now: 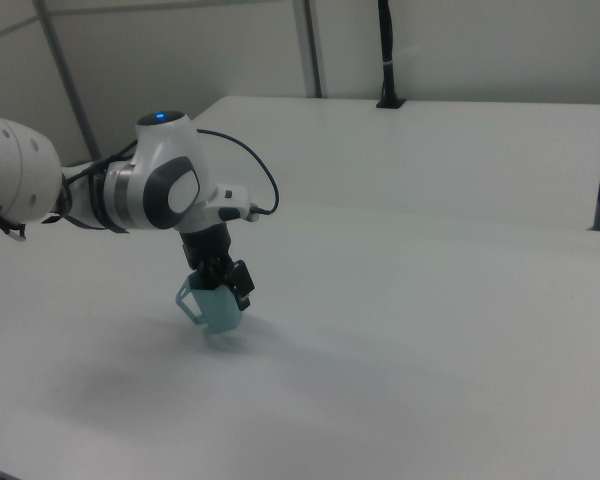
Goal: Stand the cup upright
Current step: 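Open the gripper and raise it away from the upright cup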
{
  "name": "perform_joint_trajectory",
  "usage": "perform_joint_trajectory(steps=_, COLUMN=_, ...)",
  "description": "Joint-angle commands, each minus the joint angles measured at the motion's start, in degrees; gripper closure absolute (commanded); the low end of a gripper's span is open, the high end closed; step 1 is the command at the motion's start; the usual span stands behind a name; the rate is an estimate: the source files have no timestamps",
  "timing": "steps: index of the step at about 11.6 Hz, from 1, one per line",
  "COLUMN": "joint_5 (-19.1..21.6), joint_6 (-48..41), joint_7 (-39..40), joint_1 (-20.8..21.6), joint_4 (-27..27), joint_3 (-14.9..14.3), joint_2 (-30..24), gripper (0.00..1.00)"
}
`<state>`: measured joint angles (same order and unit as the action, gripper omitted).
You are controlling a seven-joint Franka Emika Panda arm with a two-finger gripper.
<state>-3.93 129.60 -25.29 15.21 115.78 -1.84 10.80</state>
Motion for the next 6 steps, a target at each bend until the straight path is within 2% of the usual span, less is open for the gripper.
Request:
perform_joint_trajectory(steps=1, joint_5=1.2, joint_6=-8.9, joint_7=0.5, joint_1=-0.4, joint_4=-3.7, joint_3=0.2, joint_2=-5.7, gripper=0.0)
perform_joint_trajectory(steps=4, joint_5=1.1, joint_6=-12.4, joint_7=3.4, joint_1=-1.6, joint_4=-5.5, joint_3=-0.3, joint_2=-9.7, gripper=0.0)
perform_joint_trajectory(steps=6, joint_5=1.0, joint_6=-13.6, joint_7=2.5, joint_1=-2.0, joint_4=-7.0, joint_3=-0.8, joint_2=-12.1, gripper=0.0)
